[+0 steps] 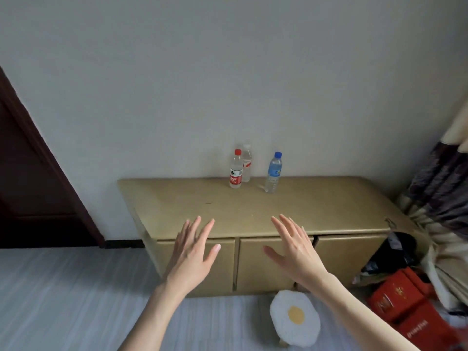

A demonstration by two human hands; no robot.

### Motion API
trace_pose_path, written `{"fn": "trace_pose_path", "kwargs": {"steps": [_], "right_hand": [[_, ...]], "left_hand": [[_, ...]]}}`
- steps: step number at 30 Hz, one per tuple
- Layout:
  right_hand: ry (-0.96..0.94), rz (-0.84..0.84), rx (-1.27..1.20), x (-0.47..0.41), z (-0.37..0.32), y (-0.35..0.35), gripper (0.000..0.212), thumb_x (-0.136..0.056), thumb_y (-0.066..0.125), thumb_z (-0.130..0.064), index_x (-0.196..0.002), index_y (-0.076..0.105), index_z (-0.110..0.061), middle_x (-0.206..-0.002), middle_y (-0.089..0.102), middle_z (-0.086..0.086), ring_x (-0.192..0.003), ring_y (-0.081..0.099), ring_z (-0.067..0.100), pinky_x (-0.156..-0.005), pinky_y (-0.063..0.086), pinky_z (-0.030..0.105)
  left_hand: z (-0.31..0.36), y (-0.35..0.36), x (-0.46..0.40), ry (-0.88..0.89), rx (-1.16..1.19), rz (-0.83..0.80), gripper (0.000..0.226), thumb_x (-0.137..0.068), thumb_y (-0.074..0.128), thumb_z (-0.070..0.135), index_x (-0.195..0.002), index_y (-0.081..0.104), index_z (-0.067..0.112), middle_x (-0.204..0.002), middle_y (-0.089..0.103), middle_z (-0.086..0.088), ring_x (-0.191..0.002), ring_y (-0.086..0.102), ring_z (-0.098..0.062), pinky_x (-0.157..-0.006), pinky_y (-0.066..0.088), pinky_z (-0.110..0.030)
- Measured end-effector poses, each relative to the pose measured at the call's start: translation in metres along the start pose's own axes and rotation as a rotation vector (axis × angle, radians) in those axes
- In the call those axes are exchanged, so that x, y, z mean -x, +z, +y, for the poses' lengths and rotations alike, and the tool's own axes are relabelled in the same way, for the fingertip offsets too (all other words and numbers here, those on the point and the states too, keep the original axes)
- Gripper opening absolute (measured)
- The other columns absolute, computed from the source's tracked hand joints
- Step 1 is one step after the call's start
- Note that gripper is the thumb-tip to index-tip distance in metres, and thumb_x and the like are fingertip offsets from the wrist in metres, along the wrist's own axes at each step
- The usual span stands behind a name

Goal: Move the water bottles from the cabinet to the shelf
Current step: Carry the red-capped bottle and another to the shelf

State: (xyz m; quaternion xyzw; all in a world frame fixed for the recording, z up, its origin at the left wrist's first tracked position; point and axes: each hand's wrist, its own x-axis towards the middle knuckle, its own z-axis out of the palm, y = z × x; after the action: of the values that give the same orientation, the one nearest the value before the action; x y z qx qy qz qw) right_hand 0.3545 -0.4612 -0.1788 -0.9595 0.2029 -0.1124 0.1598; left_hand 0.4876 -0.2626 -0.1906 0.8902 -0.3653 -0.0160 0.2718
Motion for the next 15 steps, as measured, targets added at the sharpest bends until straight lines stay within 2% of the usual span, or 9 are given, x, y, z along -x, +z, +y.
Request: {"fn": "trace_pose_path", "kwargs": {"steps": [2,4,6,10,13,15], "right_hand": [[0.020,0.003,0.012,-0.044,0.008,0.003,0.079,-0.082,0.037,-0.064,-0.146,0.018,-0.021,-0.155,0.018,0.006,-0.143,0.013,0.022,-0.117,0.011,0.040],[0.037,0.021,0.017,-0.088,0.014,0.003,0.076,-0.086,0.047,-0.057,-0.146,0.018,-0.020,-0.155,0.018,0.006,-0.143,0.014,0.023,-0.118,0.012,0.041],[0.046,0.039,0.013,-0.128,0.016,0.003,0.075,-0.085,0.048,-0.055,-0.145,0.022,-0.018,-0.153,0.023,0.007,-0.142,0.018,0.025,-0.117,0.015,0.041],[0.079,0.068,-0.020,-0.187,0.028,0.015,0.077,-0.081,0.040,-0.061,-0.142,0.030,-0.015,-0.148,0.034,0.009,-0.136,0.031,0.028,-0.112,0.027,0.041],[0.118,0.001,-0.043,-0.219,0.048,0.035,0.072,-0.086,0.050,-0.051,-0.143,0.027,-0.015,-0.150,0.029,0.007,-0.138,0.027,0.024,-0.112,0.023,0.033],[0.150,-0.050,-0.074,-0.243,0.064,0.050,0.070,-0.088,0.050,-0.048,-0.144,0.023,-0.017,-0.152,0.026,0.004,-0.138,0.028,0.023,-0.112,0.024,0.032]], "left_hand": [[-0.013,-0.001,-0.045,0.031,-0.019,0.002,0.070,-0.082,0.023,0.062,-0.144,0.018,0.030,-0.156,0.008,-0.003,-0.144,-0.001,-0.023,-0.116,0.004,-0.035],[-0.025,-0.006,-0.088,0.054,-0.019,0.010,0.080,-0.073,0.014,0.065,-0.144,0.020,0.028,-0.156,0.011,-0.004,-0.144,0.002,-0.024,-0.116,0.006,-0.036],[-0.037,-0.012,-0.130,0.060,-0.018,0.021,0.083,-0.071,0.013,0.066,-0.144,0.022,0.026,-0.155,0.014,-0.007,-0.144,0.005,-0.026,-0.116,0.008,-0.036],[-0.053,-0.004,-0.201,0.038,-0.002,-0.011,0.072,-0.080,0.027,0.055,-0.144,0.023,0.023,-0.155,0.015,-0.008,-0.144,0.007,-0.026,-0.116,0.008,-0.035],[-0.060,0.023,-0.236,0.039,0.008,-0.103,0.079,-0.076,0.018,0.064,-0.144,0.022,0.024,-0.155,0.015,-0.008,-0.143,0.009,-0.026,-0.116,0.009,-0.035],[-0.066,0.043,-0.263,0.026,0.001,-0.169,0.082,-0.074,0.016,0.066,-0.144,0.021,0.024,-0.155,0.014,-0.009,-0.143,0.009,-0.026,-0.116,0.009,-0.034]]}}
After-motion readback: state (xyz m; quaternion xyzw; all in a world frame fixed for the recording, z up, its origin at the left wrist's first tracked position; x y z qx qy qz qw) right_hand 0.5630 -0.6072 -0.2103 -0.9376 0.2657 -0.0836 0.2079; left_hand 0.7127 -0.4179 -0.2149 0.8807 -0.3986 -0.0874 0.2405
